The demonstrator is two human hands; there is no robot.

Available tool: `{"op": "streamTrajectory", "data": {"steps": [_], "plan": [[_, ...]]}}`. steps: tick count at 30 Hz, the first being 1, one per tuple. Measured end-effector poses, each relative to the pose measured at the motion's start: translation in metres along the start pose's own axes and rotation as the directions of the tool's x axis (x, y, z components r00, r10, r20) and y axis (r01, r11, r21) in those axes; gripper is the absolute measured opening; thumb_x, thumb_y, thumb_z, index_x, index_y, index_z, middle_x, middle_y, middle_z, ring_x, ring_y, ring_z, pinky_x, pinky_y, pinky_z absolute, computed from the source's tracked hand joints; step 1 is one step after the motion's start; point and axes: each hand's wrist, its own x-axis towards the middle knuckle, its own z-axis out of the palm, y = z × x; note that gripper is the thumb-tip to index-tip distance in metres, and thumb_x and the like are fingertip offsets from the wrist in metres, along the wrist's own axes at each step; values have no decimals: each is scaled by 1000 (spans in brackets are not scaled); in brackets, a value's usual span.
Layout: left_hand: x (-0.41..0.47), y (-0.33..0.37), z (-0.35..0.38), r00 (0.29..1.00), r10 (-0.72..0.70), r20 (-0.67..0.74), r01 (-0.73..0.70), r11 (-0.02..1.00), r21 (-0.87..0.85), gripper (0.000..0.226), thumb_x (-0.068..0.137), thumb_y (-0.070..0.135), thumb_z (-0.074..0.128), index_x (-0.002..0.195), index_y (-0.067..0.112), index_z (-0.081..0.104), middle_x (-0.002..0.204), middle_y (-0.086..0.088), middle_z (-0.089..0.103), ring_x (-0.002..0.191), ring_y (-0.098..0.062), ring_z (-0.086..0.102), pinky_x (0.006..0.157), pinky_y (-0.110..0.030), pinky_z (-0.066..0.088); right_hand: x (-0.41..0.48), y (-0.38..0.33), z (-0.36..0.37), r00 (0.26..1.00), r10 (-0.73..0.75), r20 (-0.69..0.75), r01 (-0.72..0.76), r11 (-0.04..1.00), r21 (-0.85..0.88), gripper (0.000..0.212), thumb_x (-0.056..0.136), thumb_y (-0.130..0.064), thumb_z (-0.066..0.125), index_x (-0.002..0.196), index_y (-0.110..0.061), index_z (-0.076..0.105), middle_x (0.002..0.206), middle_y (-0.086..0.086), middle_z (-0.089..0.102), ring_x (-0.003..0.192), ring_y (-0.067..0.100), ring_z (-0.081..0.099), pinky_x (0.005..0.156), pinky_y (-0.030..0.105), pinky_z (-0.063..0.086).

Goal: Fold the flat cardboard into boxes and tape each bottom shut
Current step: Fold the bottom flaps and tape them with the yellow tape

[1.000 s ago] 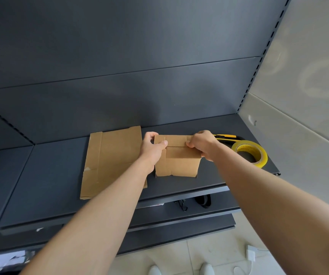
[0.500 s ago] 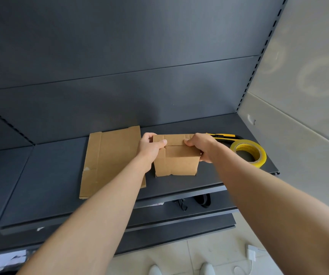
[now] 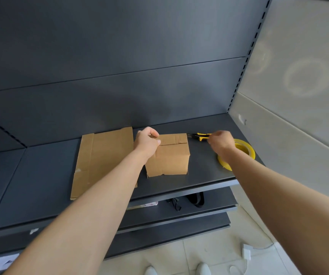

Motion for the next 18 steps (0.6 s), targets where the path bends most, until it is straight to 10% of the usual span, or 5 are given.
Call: {"op": "streamTrajectory", "data": {"steps": [4,10,14,18], "plan": [[-2,4,6,999,48,11,-49,993,111,33,91,-4,44,77,20,61,125,-4,50,108,-23,50,79,-28,42,10,32,-25,982,183,46,-109,750,-652,40,91,-25,48,124,-2,50,112,13,52,105,31,51,89,35,42],[-8,3,9,997,76,32,-79,994,71,20,95,4,47,90,15,63,122,0,48,107,-16,47,82,-27,36,5,59,-19,954,286,88,-135,675,-726,59,90,-18,58,141,-6,32,154,18,20,144,38,9,118,44,16],[-7,5,10,997,73,6,-74,994,79,16,94,4,49,91,15,60,117,2,47,100,-16,47,77,-26,36,5,65,-22,992,94,89,17,585,-811,34,87,-8,58,121,-12,53,119,10,55,127,32,41,115,44,22],[-5,5,10,996,84,-9,-83,991,108,15,93,3,50,89,15,59,113,2,46,98,-16,47,76,-26,37,2,54,-30,997,-24,75,77,531,-844,8,87,-9,51,84,-15,53,77,-1,49,92,23,48,104,38,29]]}}
